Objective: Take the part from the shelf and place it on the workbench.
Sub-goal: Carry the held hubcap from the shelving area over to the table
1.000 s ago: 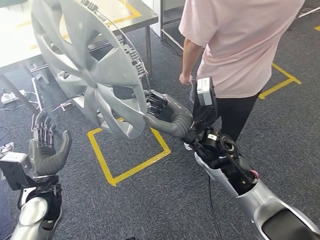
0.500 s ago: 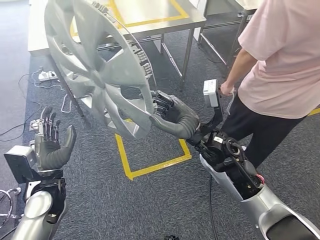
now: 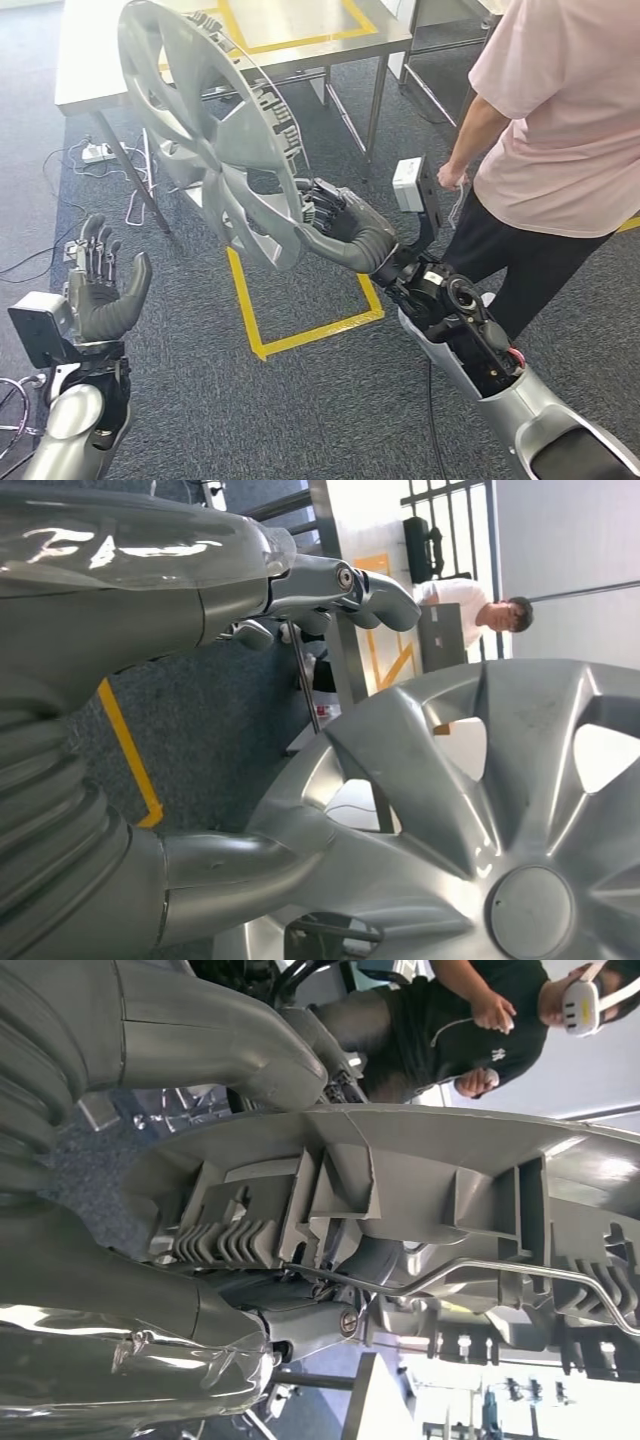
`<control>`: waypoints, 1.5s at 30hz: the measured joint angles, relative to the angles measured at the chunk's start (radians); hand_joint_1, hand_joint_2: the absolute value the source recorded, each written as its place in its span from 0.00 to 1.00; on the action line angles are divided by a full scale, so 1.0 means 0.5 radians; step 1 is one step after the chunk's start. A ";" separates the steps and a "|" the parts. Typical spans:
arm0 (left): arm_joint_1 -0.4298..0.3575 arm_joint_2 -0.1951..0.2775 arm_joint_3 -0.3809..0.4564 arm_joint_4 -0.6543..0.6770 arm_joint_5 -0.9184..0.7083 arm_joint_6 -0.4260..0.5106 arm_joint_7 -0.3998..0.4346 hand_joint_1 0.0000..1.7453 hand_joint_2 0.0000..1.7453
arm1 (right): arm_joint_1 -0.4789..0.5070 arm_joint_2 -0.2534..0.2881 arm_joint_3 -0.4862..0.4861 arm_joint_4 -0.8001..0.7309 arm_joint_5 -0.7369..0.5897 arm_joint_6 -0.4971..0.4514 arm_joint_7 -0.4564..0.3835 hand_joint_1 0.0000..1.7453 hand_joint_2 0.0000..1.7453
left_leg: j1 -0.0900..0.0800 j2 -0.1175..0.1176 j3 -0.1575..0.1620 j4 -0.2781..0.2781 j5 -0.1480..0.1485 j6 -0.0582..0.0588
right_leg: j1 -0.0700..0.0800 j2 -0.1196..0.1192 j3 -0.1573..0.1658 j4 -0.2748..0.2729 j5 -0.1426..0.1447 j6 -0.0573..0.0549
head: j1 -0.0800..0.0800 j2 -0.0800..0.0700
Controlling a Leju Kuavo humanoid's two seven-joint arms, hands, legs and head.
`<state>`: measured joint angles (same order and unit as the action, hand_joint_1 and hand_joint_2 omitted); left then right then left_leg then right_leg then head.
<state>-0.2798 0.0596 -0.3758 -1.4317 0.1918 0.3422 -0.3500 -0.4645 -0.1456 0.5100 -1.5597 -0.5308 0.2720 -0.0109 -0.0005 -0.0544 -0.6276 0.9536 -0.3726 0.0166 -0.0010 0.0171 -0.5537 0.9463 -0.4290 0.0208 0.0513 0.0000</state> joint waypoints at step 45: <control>-0.021 0.001 0.000 -0.015 0.017 0.027 0.021 0.00 1.00 | 0.003 0.000 0.003 0.039 0.109 -0.127 -0.021 1.00 1.00 | 0.000 0.000 -0.001 -0.001 -0.002 -0.006 | 0.000 -0.001 0.001 -0.001 -0.003 -0.003 | -0.036 0.000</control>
<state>-0.2903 0.0601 -0.3758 -1.4393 0.2003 0.3558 -0.3396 -0.4629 -0.1457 0.5116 -1.5401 -0.4765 0.2085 -0.0216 -0.0005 -0.0545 -0.6280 0.9532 -0.3738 0.0137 -0.0011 0.0168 -0.5532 0.9459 -0.4303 0.0194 0.0332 0.0000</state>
